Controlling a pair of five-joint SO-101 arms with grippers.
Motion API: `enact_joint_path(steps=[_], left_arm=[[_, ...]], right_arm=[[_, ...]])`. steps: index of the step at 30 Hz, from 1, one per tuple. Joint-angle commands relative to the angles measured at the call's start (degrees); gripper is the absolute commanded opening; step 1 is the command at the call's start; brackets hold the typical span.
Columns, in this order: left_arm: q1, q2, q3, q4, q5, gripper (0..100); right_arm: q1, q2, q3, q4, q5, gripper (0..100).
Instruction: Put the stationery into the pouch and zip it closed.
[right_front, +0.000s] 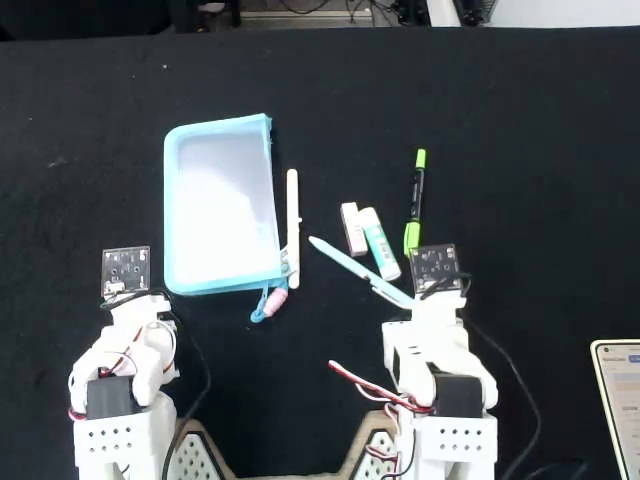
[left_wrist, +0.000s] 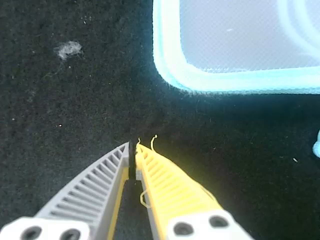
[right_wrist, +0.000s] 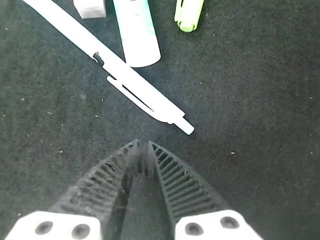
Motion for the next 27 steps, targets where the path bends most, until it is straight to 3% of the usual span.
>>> enact_joint_path(steps=[1, 5, 7, 11, 14, 18, 23, 27], left_arm=[[-4.4, -0.4, 0.3, -11.6, 0.1, 3], [-12.4, -0.4, 0.2, -28.8, -0.2, 3], [-14.4, -0.4, 1.2, -36.1, -4.4, 3], [-13.6, -0.4, 1.3, -43.0, -14.9, 3], [-11.0, -0.4, -0.7, -45.7, -15.2, 3], [-10.2, -0.4, -9.2, -44.0, -9.8, 3], [-10.0, -0.4, -23.6, -29.5, 0.8, 16], [-9.2, -0.3, -25.0, -22.6, 6.4, 16]], right_arm=[[-0.2, -3.8, -0.2, 0.1, 0.0, 1.2], [-0.2, -3.8, -0.2, 0.1, 0.0, 1.2], [-1.0, -3.9, -0.2, -1.1, 0.4, 1.5], [-2.7, -3.9, -0.4, -10.0, 0.4, 1.5], [-2.5, -3.9, -3.1, -18.5, 2.7, 1.5], [-3.1, -3.9, -10.5, -22.3, 11.4, 1.5], [-7.1, -3.4, -23.3, -20.9, 11.6, 1.5], [-13.3, -3.2, -30.9, -17.1, 11.6, 1.5]])
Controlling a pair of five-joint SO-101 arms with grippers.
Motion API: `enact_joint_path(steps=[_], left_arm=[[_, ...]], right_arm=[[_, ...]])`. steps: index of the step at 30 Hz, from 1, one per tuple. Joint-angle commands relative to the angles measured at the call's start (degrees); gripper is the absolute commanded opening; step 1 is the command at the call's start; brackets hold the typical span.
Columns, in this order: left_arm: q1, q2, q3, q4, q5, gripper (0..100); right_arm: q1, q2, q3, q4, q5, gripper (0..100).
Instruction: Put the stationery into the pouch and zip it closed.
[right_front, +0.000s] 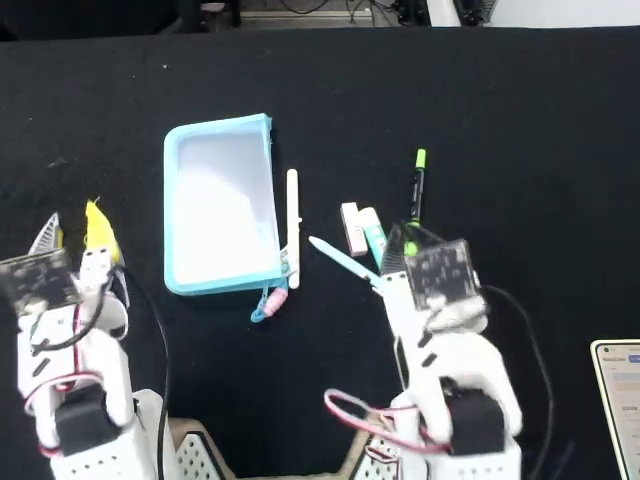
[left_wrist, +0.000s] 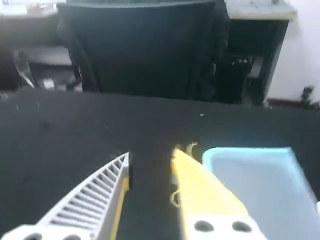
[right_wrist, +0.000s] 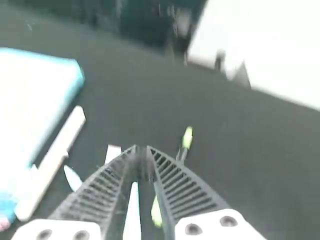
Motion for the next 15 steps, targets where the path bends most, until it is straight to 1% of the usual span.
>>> enact_joint_path(steps=[1, 4, 8, 12, 15], left_arm=[[2.2, 0.0, -3.3, 5.8, 4.6, 16], [2.5, 0.0, 2.9, 3.9, 4.7, 16], [2.2, -0.1, 12.1, -2.8, 4.7, 16], [2.5, -0.1, 18.9, -8.9, 4.8, 16], [2.5, -0.1, 20.3, -10.1, 4.8, 16]], right_arm=[[-7.0, -2.8, -10.9, 3.6, 0.5, 1.5], [-12.1, 1.8, -15.2, 5.6, 0.4, 1.5], [-17.9, 16.0, -20.7, 7.2, -0.1, 1.5], [-23.4, 34.4, -22.2, 5.8, -6.8, 1.6], [-26.7, 46.4, -21.8, 1.8, -12.8, 1.6]])
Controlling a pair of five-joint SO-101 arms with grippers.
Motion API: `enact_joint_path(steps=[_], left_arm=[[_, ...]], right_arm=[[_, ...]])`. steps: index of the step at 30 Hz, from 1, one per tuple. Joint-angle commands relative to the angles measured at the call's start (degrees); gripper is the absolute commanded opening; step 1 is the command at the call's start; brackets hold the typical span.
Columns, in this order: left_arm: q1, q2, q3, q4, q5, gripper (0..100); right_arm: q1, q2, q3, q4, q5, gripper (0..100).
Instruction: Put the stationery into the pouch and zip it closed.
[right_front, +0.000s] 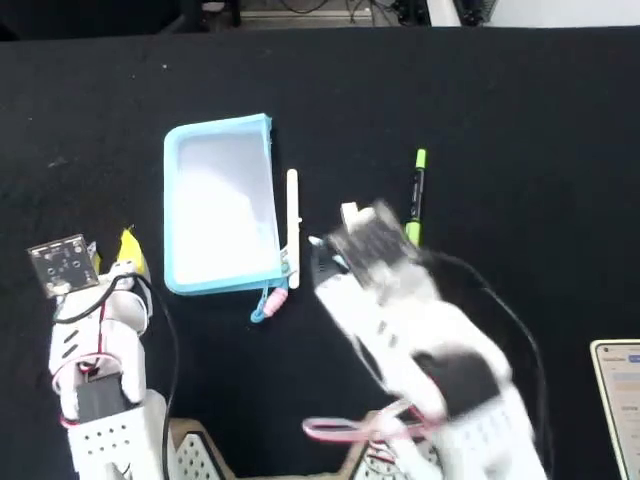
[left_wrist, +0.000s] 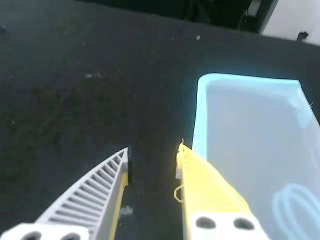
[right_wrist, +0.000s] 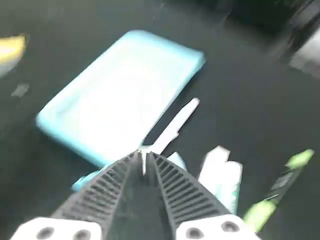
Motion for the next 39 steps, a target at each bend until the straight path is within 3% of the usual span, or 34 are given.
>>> enact_joint_path(steps=[1, 5, 11, 21, 30, 39], left_arm=[[0.5, -0.6, 1.0, -2.9, 0.6, 16], [0.5, -0.6, 1.8, -3.1, 0.7, 16], [0.5, -0.6, 1.9, -3.0, 0.6, 16], [0.5, -0.6, 1.9, -2.9, 0.6, 16], [0.3, -0.6, 1.9, -2.9, 0.6, 16], [0.3, -0.6, 1.9, -2.9, 0.5, 16]], right_arm=[[-5.1, 19.9, -2.9, -5.5, -9.0, 1.6], [-9.2, 32.1, -2.9, -10.5, -13.2, 2.7], [-13.0, 46.5, -4.7, -16.6, -19.8, 13.3], [-13.4, 53.1, -7.3, -17.2, -31.2, 13.3], [-19.3, 53.2, -7.2, -17.3, -31.5, 13.5], [-17.4, 63.8, -7.8, -23.4, -31.5, 13.4]])
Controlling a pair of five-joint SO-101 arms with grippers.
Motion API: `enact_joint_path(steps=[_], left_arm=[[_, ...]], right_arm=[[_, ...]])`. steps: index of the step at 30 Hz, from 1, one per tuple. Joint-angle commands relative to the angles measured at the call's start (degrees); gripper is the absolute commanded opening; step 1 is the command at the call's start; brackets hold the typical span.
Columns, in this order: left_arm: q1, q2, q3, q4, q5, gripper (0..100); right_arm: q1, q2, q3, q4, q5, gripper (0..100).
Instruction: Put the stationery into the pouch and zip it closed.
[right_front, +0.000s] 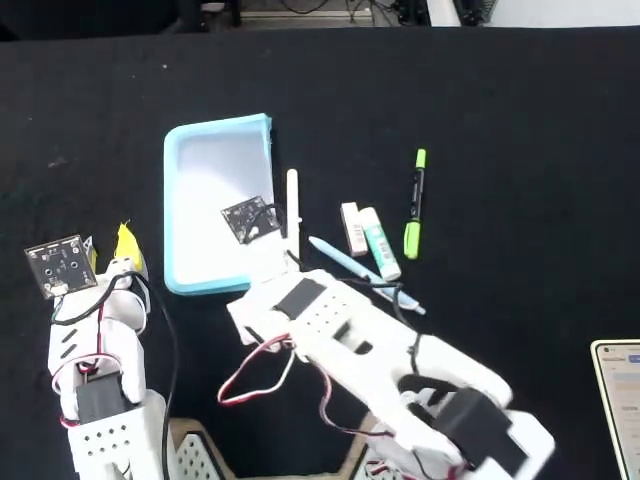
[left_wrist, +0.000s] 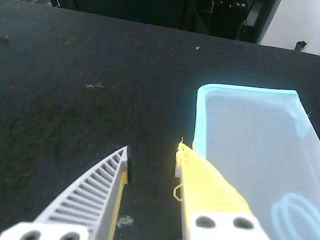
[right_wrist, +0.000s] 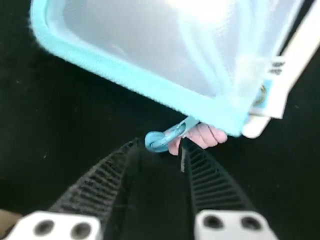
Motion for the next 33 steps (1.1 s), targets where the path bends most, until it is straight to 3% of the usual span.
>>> enact_joint_path(steps=[1, 9, 13, 15, 22, 25, 28, 33], left_arm=[[0.3, -0.4, 1.4, -0.9, 0.5, 16], [0.1, -0.4, 1.4, -0.9, 0.5, 16], [0.1, -0.4, 1.4, -0.9, 0.5, 16], [0.1, -0.4, 1.4, -0.9, 0.5, 16], [0.0, -0.4, 1.4, -0.9, 0.4, 16], [0.2, -0.4, 1.4, -0.9, 0.4, 16], [0.3, -0.4, 1.4, -0.9, 0.4, 16], [0.3, -0.4, 1.4, -0.9, 0.4, 16]], right_arm=[[1.5, 6.4, -4.3, -3.2, -0.5, 13.4], [1.5, 8.9, -13.4, 10.5, 0.1, 12.3], [1.5, 8.9, -14.8, 12.0, 6.6, 0.6], [1.6, 8.9, -14.8, 12.1, 9.1, 1.9], [8.5, 8.8, -16.8, 17.9, 12.0, 1.4], [7.8, 8.8, -16.8, 18.4, 20.6, 2.5], [5.8, 8.8, -16.7, 18.6, 31.4, 9.3], [2.2, 8.8, -16.7, 20.4, 42.9, 18.8]])
